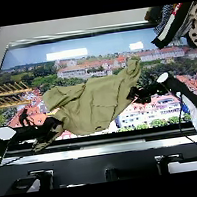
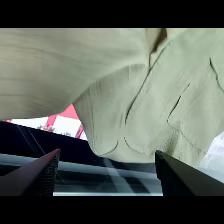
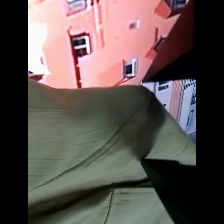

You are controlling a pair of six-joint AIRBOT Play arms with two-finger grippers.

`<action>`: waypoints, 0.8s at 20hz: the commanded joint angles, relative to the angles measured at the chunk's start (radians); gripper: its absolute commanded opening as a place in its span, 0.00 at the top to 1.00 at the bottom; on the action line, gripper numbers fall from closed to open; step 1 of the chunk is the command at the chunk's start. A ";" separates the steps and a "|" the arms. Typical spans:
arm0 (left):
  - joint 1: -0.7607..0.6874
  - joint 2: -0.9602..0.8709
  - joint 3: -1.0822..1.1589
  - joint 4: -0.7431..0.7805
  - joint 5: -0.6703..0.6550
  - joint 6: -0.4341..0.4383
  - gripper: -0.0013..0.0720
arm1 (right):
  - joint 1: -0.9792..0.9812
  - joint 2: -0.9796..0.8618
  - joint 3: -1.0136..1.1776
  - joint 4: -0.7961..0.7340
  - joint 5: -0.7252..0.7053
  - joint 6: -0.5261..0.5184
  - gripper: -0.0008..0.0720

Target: Fold the clothes and pants, and hang the long-sleeved shirts on hangers.

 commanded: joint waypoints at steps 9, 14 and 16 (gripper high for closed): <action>-0.307 -0.220 -0.007 -0.002 0.223 -0.117 0.05 | 0.005 0.043 -0.004 0.012 0.050 0.021 0.95; -0.315 -0.303 -0.006 -0.003 0.324 -0.162 0.32 | 0.005 0.092 -0.004 0.013 0.081 0.040 0.95; -0.314 -0.302 0.002 -0.003 0.348 -0.158 0.96 | 0.005 0.116 -0.004 0.014 0.122 0.039 0.95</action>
